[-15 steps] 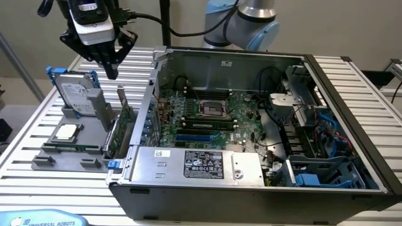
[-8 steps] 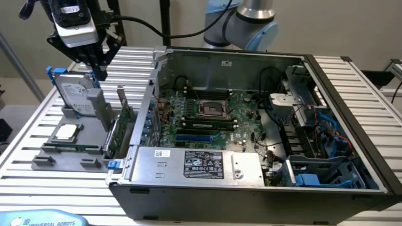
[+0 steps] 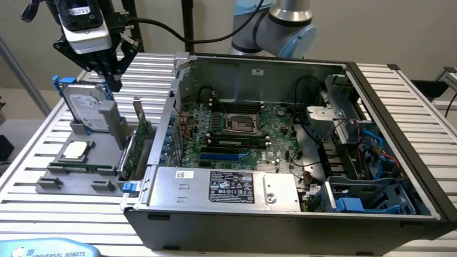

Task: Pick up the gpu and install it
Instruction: 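Pick up the gpu and move the gpu toward the slot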

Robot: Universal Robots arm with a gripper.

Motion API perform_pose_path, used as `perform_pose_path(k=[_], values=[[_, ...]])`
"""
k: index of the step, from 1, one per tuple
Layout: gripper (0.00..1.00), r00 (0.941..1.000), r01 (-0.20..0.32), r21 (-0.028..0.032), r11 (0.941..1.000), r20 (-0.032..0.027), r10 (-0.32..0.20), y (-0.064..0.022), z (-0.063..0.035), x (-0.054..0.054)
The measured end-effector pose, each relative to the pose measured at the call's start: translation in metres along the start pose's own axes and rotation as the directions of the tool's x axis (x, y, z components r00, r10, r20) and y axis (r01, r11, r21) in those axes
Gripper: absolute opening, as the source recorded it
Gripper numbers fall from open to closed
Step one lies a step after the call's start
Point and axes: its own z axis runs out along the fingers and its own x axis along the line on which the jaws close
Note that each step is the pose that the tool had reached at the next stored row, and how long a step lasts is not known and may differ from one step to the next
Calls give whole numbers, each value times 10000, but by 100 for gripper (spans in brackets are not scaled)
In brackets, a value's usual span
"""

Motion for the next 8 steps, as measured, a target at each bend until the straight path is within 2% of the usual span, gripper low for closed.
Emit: perform_pose_path(k=[8], values=[[12,10000,0,2,10000,1,0,0,0,0]])
